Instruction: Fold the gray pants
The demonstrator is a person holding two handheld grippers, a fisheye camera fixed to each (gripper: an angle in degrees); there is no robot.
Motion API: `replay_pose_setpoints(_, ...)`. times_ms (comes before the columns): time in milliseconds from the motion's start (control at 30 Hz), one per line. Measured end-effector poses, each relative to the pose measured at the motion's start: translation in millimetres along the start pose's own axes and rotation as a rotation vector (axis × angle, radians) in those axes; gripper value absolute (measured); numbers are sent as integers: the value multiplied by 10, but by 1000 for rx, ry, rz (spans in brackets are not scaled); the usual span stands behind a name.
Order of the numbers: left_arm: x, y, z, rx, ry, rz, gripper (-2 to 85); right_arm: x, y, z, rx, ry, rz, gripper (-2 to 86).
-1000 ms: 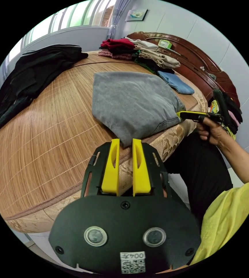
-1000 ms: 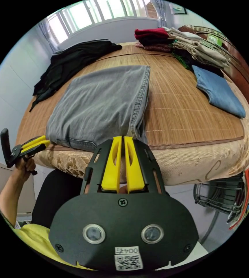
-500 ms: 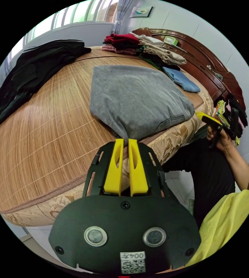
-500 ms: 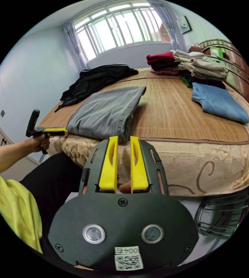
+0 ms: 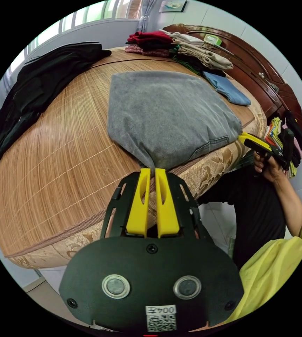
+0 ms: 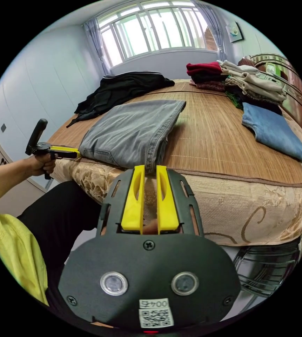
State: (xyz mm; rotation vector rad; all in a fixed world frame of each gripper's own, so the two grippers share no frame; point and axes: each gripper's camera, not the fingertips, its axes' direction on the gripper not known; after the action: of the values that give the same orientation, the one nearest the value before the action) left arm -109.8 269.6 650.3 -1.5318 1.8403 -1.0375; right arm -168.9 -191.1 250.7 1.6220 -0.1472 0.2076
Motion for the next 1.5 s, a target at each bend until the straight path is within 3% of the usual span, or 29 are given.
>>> replay_pose_setpoints(233, 60, -52, 47, -37, -31, 9, 22, -89, -74, -332, 99, 115, -80, 21)
replay_pose_setpoints(333, 73, -80, 61, -61, -39, 26, 19, 36, -123, -315, 33, 257, -40, 14)
replay_pose_setpoints(533, 57, -68, 78, -66, -29, 24, 20, 632, -161, -383, -34, 0, 216, 42)
replay_pose_setpoints(600, 17, -28, 68, -48, -5, 3, 21, 869, -104, -498, 21, -139, 325, 60)
replay_pose_setpoints(667, -11, 53, 9, -17, 12, -6, 23, 1117, 40, -778, 197, -194, 460, 72)
replay_pose_setpoints(767, -28, 239, -103, 48, 5, -11, 24, 1281, 208, -1095, 392, -268, 534, 93)
replay_pose_setpoints(833, -68, 360, -136, 62, 12, -9, 25, 1310, 225, -1116, 416, -360, 528, 104)
replay_pose_setpoints(967, -257, 560, -219, 117, 77, -50, 21, 1120, 24, -981, 306, -421, 383, 103)
replay_pose_setpoints(1133, -465, 564, -233, 144, 103, -114, 17, 806, -206, -774, 189, -355, 240, 102)
replay_pose_setpoints(1500, -654, 531, -19, 161, 274, -120, 62, 614, -397, -414, 45, -202, 208, 94)
